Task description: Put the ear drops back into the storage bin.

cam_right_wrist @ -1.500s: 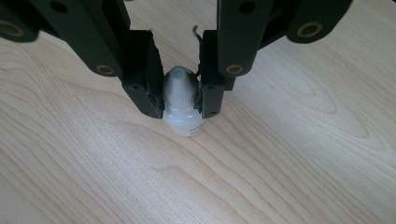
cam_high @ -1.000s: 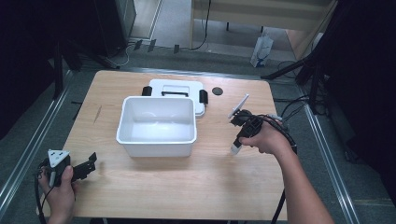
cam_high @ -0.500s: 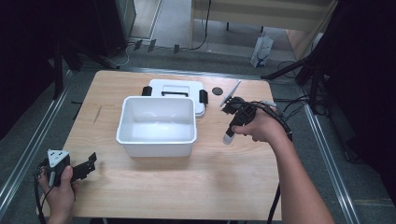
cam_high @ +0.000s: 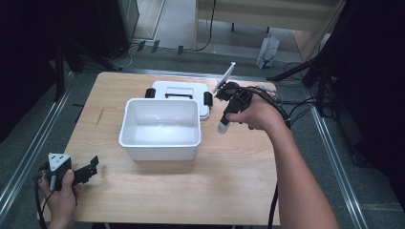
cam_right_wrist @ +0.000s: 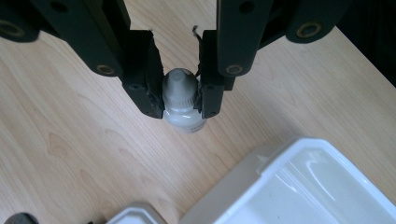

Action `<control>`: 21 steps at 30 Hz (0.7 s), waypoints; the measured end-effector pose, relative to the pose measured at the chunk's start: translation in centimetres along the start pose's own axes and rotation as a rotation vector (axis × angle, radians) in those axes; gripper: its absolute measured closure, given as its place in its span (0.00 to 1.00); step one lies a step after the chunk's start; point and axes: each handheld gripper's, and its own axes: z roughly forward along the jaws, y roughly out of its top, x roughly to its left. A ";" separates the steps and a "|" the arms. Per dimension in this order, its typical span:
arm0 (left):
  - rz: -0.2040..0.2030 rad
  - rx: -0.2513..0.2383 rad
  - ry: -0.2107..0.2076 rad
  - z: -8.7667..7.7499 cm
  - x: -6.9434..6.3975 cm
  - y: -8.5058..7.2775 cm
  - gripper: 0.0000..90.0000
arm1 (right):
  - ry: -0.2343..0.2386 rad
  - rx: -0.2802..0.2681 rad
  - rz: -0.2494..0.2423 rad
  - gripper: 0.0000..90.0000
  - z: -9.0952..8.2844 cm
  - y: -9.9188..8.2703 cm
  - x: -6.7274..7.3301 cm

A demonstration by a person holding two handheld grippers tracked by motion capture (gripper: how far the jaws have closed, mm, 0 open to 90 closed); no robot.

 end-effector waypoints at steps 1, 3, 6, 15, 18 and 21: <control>0.000 0.000 0.000 0.0 0.0 0.0 0.08 | -0.001 -0.003 -0.003 0.80 -0.2 0.3 0.1; 0.000 0.000 0.000 0.0 0.0 0.0 0.08 | -0.002 -0.003 -0.009 0.80 -0.5 0.8 0.3; 0.000 0.000 -0.001 0.0 0.0 0.0 0.08 | -0.002 -0.009 -0.022 0.80 -1.0 1.6 0.6; 0.001 0.002 -0.003 0.0 0.0 0.0 0.08 | 0.007 -0.025 -0.062 0.80 -1.7 4.3 2.1; 0.000 0.000 -0.002 0.0 0.0 0.0 0.08 | 0.012 -0.023 -0.076 0.80 -1.5 4.9 2.5; 0.001 0.002 -0.004 0.0 0.0 0.0 0.08 | 0.019 -0.022 -0.092 0.80 -1.2 5.7 3.0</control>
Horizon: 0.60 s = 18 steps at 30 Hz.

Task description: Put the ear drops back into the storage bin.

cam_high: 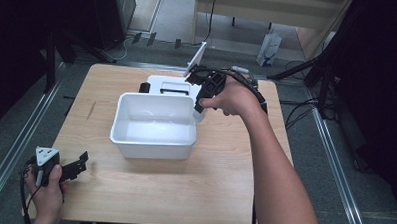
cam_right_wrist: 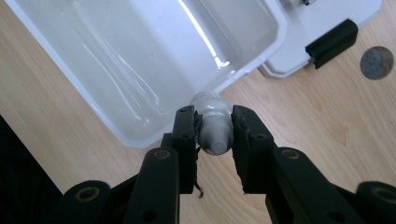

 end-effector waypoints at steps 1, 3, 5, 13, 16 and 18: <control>0.000 -0.001 0.000 0.0 0.0 0.0 0.08 | 0.006 0.002 -0.001 0.80 0.2 0.3 0.2; 0.000 0.000 0.000 0.0 0.0 0.0 0.08 | 0.013 0.005 -0.014 0.80 0.5 0.8 0.5; -0.001 0.001 -0.001 0.0 0.0 0.0 0.08 | 0.016 0.001 -0.021 0.80 0.8 1.2 0.6; -0.003 0.003 -0.003 0.0 0.0 0.0 0.08 | 0.013 0.009 -0.070 0.80 2.3 2.2 1.1; -0.001 0.003 -0.004 0.0 0.1 0.0 0.08 | 0.005 0.006 -0.093 0.80 3.1 2.3 1.0; -0.004 0.000 -0.005 0.0 0.1 0.0 0.08 | 0.000 0.013 -0.120 0.80 3.5 2.3 0.9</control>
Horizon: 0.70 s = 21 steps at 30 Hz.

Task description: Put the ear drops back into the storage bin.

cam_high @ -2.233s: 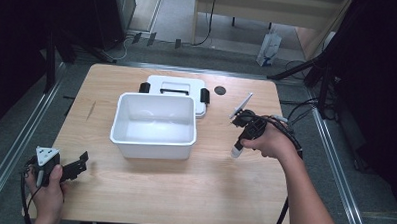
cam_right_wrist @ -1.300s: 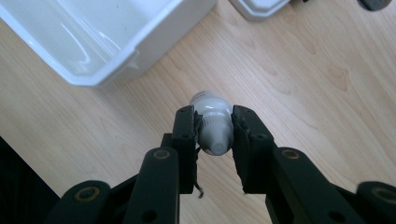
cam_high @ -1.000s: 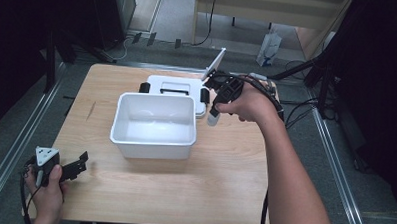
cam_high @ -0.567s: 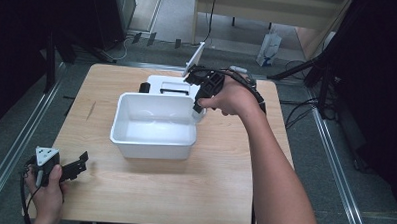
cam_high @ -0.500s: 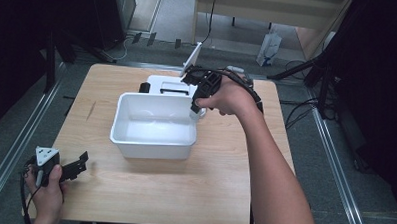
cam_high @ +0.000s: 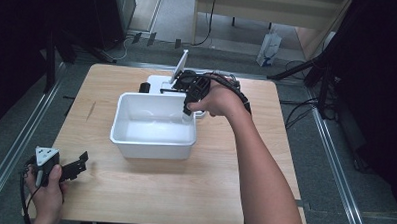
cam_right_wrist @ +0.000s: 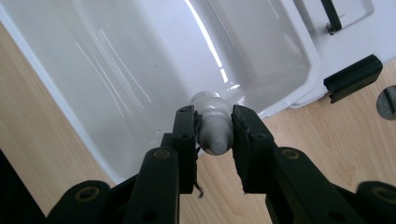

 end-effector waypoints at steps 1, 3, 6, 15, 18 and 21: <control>-0.001 -0.001 0.000 0.0 0.0 0.0 0.08 | -0.005 0.004 -0.017 0.80 0.3 0.0 0.0; 0.000 0.000 0.000 0.0 0.0 0.0 0.08 | -0.009 0.014 -0.056 0.80 0.7 -0.1 0.0; -0.001 0.000 0.000 0.0 0.0 0.0 0.08 | -0.014 0.006 -0.107 0.80 1.2 -0.2 0.1; 0.000 0.001 -0.001 0.0 0.0 0.0 0.08 | -0.011 -0.002 -0.216 0.80 3.4 -0.4 0.3; -0.002 -0.001 -0.002 0.0 0.0 0.0 0.08 | -0.005 -0.010 -0.259 0.80 4.2 -0.6 0.5; -0.002 -0.001 -0.002 0.0 0.0 0.0 0.08 | -0.006 -0.003 -0.312 0.80 4.9 -0.8 0.7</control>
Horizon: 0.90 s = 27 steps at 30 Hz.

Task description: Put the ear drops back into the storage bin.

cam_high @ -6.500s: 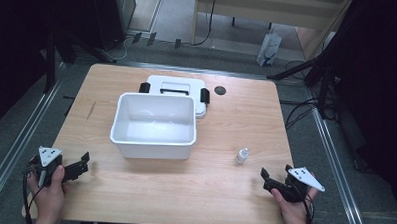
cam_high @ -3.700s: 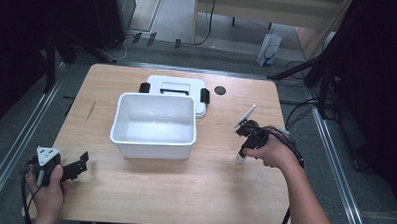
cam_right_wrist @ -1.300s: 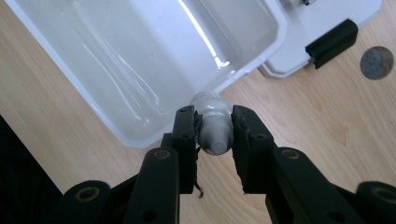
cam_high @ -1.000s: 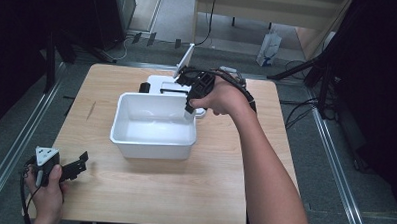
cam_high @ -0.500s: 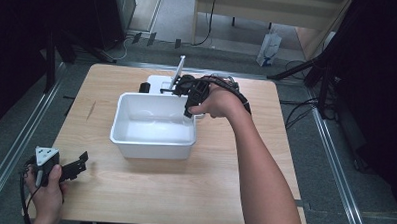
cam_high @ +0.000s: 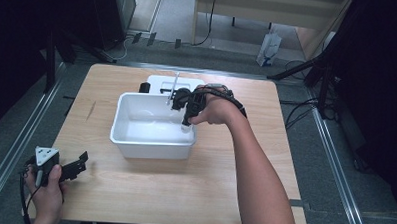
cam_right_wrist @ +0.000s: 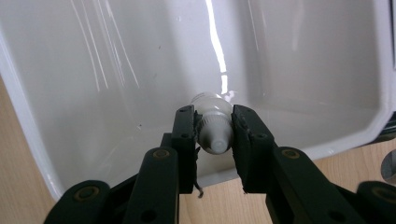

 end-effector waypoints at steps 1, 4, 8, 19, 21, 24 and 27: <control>0.000 0.000 0.000 0.0 0.0 0.0 0.08 | -0.002 0.013 0.000 0.80 0.2 0.0 0.2; 0.000 0.000 0.002 0.0 0.0 0.0 0.08 | -0.004 0.034 -0.038 0.80 0.7 -0.1 0.3; 0.000 -0.002 0.003 0.0 0.0 0.0 0.08 | -0.008 0.045 -0.051 0.80 1.2 -0.2 0.4; 0.001 -0.004 0.004 0.0 0.0 0.0 0.08 | -0.034 0.099 -0.074 0.80 3.0 0.3 0.6; -0.001 -0.002 0.003 0.0 0.0 0.0 0.08 | -0.032 0.105 -0.072 0.80 3.3 0.3 0.6; -0.001 -0.002 0.002 0.0 0.0 0.0 0.08 | -0.033 0.119 -0.082 0.80 3.7 0.4 0.5; -0.001 -0.003 0.002 0.0 0.0 0.0 0.08 | -0.033 0.137 -0.093 0.80 4.1 0.5 0.6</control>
